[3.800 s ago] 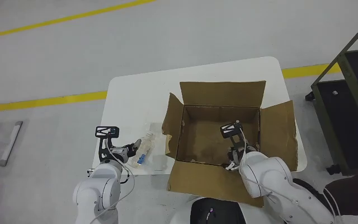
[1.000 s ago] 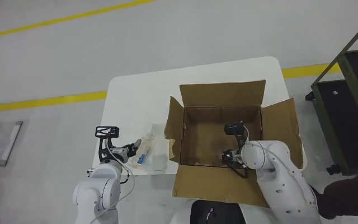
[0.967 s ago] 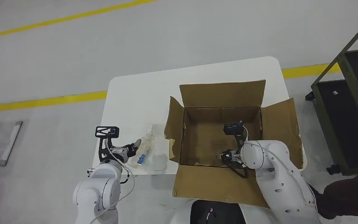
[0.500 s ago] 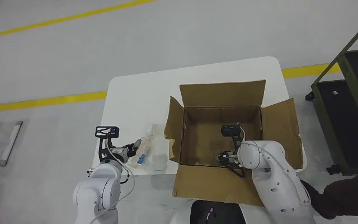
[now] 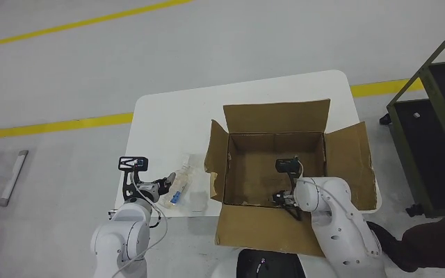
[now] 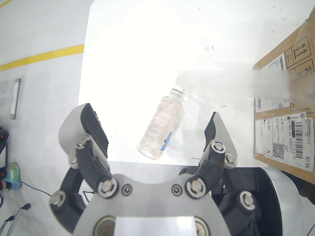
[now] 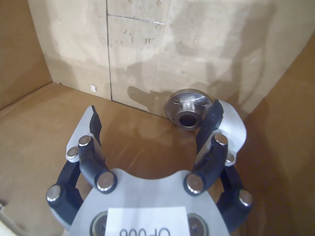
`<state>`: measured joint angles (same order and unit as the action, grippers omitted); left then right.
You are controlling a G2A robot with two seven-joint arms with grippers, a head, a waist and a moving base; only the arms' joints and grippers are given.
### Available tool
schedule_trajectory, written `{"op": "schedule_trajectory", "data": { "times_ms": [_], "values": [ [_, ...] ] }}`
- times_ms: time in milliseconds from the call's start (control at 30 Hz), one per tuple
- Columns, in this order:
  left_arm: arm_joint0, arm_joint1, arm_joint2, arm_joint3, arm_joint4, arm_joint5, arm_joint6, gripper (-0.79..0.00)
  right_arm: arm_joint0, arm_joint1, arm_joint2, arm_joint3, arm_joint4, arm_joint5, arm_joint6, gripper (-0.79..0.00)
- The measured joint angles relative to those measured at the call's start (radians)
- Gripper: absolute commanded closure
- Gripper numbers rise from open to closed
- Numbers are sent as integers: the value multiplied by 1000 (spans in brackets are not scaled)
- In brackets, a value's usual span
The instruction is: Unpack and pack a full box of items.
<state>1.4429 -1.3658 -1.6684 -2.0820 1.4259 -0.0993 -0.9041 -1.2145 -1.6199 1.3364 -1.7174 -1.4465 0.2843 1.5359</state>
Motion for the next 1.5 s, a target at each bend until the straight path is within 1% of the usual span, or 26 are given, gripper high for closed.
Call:
{"op": "schedule_trajectory", "data": {
  "times_ms": [367, 633, 733, 933, 1067, 1500],
  "values": [
    [0, 0, 0, 0, 0, 0, 0, -785, 10, -22, 14, 18, 0, 0, 0, -785],
    [0, 0, 0, 0, 0, 0, 0, -785, 11, -28, 18, -43, 35, 16, -17, -785],
    [0, 0, 0, 0, 0, 0, 0, -785, 9, -26, 20, -44, 39, 11, -11, -785],
    [0, 0, 0, 0, 0, 0, 0, -785, -21, -22, 1, -61, -27, 0, 0, -785],
    [0, 0, 0, 0, 0, 0, 0, -785, -40, -21, 10, -73, -34, 0, 0, -785],
    [0, 0, 0, 0, 0, 0, 0, -785, -29, -35, 29, -45, -42, 6, -6, -785]
  ]
}}
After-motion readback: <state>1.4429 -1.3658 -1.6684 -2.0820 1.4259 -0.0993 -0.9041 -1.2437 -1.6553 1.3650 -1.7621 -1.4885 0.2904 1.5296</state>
